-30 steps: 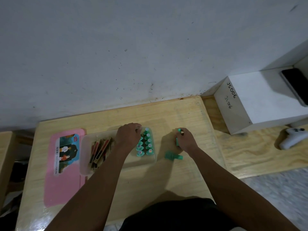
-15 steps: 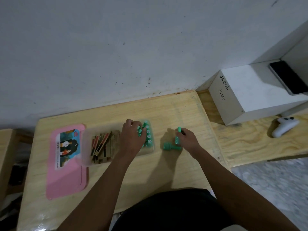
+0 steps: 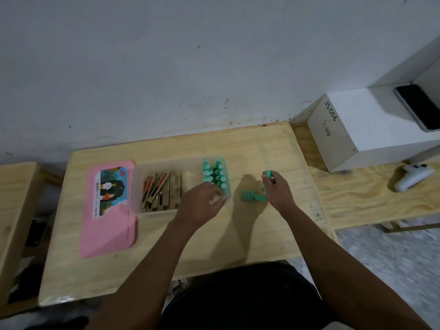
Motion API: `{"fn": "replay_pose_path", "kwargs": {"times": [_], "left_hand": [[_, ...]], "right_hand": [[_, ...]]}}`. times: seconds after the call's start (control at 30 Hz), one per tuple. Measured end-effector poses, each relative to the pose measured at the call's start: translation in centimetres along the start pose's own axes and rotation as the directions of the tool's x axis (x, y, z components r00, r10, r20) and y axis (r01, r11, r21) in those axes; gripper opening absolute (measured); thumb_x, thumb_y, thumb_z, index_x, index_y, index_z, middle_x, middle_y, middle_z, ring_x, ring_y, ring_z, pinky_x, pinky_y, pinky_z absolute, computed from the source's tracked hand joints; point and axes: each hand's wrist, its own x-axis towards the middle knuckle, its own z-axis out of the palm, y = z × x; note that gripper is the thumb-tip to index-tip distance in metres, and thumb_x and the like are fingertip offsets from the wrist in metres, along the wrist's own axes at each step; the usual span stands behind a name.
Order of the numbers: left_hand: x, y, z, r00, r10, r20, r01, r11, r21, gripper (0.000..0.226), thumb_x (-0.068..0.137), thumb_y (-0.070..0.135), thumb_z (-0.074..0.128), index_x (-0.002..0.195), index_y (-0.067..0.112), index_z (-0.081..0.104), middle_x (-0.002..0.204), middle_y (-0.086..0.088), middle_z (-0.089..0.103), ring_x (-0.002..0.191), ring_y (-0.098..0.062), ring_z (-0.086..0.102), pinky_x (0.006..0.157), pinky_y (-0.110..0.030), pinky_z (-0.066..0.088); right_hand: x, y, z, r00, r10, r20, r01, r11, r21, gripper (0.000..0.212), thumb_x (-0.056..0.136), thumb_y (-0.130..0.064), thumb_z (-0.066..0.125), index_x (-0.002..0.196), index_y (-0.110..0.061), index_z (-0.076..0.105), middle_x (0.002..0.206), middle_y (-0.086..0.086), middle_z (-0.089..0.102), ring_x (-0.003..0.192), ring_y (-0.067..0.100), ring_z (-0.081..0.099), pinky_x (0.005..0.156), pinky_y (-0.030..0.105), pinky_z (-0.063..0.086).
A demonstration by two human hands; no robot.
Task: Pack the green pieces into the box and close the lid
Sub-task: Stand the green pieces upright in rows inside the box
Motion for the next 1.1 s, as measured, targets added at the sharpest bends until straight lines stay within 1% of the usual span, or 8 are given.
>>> {"fn": "replay_pose_path", "kwargs": {"times": [0.17,0.27,0.37,0.73,0.83,0.9,1.0,1.1], "left_hand": [[1.0,5.2,3.4,0.952,0.255,0.171,-0.262,0.965,0.017,0.022,0.09,0.033,0.057,0.099,0.018,0.07,0.093,0.0,0.064,0.087,-0.019,0.061,0.065,-0.029,0.044],[2.1,7.4,5.9,0.933,0.18,0.311,-0.201,0.979,0.038,0.037,0.091,0.026,0.055,0.125,0.015,0.058,0.12,-0.007,0.054,0.107,-0.025,0.055,0.08,-0.041,0.052],[3.0,7.8,8.0,0.913,0.03,0.406,-0.1,0.983,0.154,0.044,0.091,0.016,0.051,0.134,0.009,0.046,0.138,-0.013,0.041,0.124,-0.031,0.043,0.094,-0.049,0.047],[4.8,6.3,10.3,0.913,-0.033,0.407,-0.096,0.952,0.292,0.028,0.089,0.004,0.049,0.115,0.008,0.058,0.119,-0.011,0.047,0.113,-0.028,0.046,0.084,-0.041,0.047],[5.2,6.3,10.1,0.919,-0.084,0.384,0.049,0.994,0.101,0.029,0.087,0.009,0.052,0.115,0.005,0.059,0.114,-0.013,0.053,0.106,-0.03,0.052,0.084,-0.04,0.047],[5.3,6.7,9.2,0.929,-0.142,0.342,0.185,0.978,-0.095,0.025,0.084,0.011,0.055,0.106,0.004,0.063,0.1,-0.014,0.06,0.09,-0.028,0.056,0.071,-0.033,0.043],[5.4,7.2,7.5,0.908,-0.251,0.334,0.362,0.873,-0.326,0.016,0.084,0.015,0.059,0.094,0.005,0.067,0.08,-0.01,0.062,0.068,-0.019,0.054,0.061,-0.032,0.041],[5.3,7.3,5.5,0.857,-0.294,0.422,0.5,0.67,-0.548,0.016,0.091,0.015,0.059,0.104,0.01,0.067,0.091,-0.009,0.069,0.077,-0.018,0.066,0.067,-0.032,0.057]], "right_hand": [[-0.9,1.2,-1.1,0.998,0.058,-0.029,-0.057,0.997,0.042,0.032,0.1,-0.033,0.044,0.114,-0.009,0.059,0.103,0.009,0.062,0.095,0.024,0.059,0.081,0.041,0.05],[-1.1,1.8,-1.9,0.998,0.035,-0.043,-0.033,0.999,0.039,0.029,0.1,-0.033,0.044,0.104,-0.009,0.06,0.092,0.01,0.062,0.087,0.028,0.061,0.076,0.042,0.05],[-1.3,2.1,-2.5,0.999,0.022,-0.033,-0.02,0.999,0.045,0.027,0.1,-0.03,0.045,0.108,-0.009,0.06,0.09,0.005,0.059,0.083,0.022,0.059,0.08,0.044,0.05],[-1.1,3.2,-4.1,0.999,0.034,0.009,-0.034,0.998,0.058,0.031,0.1,-0.032,0.046,0.12,-0.011,0.059,0.1,0.001,0.059,0.091,0.016,0.058,0.087,0.044,0.054],[-1.0,3.3,-4.3,0.999,0.053,0.005,-0.053,0.994,0.1,0.03,0.1,-0.033,0.046,0.119,-0.013,0.058,0.095,-0.005,0.058,0.089,0.014,0.058,0.088,0.046,0.054],[-1.0,3.1,-4.5,0.998,0.059,-0.011,-0.057,0.989,0.134,0.029,0.1,-0.034,0.046,0.117,-0.014,0.058,0.091,-0.008,0.056,0.088,0.014,0.057,0.088,0.049,0.054],[-0.9,2.6,-4.5,0.996,0.068,-0.049,-0.059,0.983,0.173,0.031,0.1,-0.036,0.045,0.117,-0.013,0.058,0.092,-0.005,0.056,0.088,0.014,0.057,0.088,0.049,0.054],[-0.7,1.5,-4.1,0.995,0.08,-0.057,-0.065,0.969,0.238,0.028,0.1,-0.036,0.047,0.107,-0.014,0.061,0.088,-0.002,0.059,0.084,0.015,0.062,0.084,0.045,0.056]]}}
